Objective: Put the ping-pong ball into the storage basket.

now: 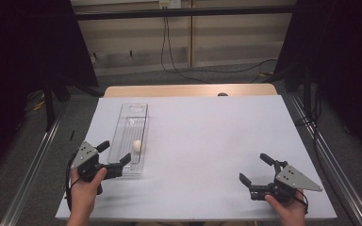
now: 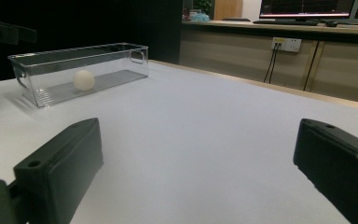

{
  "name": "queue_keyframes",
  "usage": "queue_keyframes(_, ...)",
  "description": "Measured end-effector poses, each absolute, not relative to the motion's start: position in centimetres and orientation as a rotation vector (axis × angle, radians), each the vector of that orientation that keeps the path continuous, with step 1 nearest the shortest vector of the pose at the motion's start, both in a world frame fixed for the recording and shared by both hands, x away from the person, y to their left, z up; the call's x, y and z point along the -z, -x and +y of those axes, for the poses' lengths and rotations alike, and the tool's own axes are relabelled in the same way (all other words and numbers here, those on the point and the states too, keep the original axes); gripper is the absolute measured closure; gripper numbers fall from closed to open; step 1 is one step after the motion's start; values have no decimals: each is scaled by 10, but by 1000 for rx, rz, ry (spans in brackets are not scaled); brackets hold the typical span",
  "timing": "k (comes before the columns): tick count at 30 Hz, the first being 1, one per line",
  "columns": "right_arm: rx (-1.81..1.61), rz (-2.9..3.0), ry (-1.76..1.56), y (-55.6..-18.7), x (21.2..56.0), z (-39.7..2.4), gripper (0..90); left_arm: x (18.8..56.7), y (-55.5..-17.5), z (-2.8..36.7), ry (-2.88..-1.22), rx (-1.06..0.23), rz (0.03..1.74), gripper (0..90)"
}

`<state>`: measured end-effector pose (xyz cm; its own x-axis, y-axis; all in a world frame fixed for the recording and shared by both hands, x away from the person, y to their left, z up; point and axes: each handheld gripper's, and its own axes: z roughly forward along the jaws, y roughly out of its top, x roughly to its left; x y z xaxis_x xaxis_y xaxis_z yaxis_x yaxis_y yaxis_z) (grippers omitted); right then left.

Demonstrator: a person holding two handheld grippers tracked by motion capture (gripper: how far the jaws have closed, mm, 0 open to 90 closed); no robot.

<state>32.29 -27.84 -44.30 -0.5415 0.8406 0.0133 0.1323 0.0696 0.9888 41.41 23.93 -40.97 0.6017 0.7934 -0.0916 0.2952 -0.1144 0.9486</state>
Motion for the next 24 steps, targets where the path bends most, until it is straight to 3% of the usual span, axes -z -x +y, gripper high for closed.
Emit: queue_keyframes(24,-1528,1766,-967,-323,443,-277,9,419,-407,242,-1685,-554,903,36)
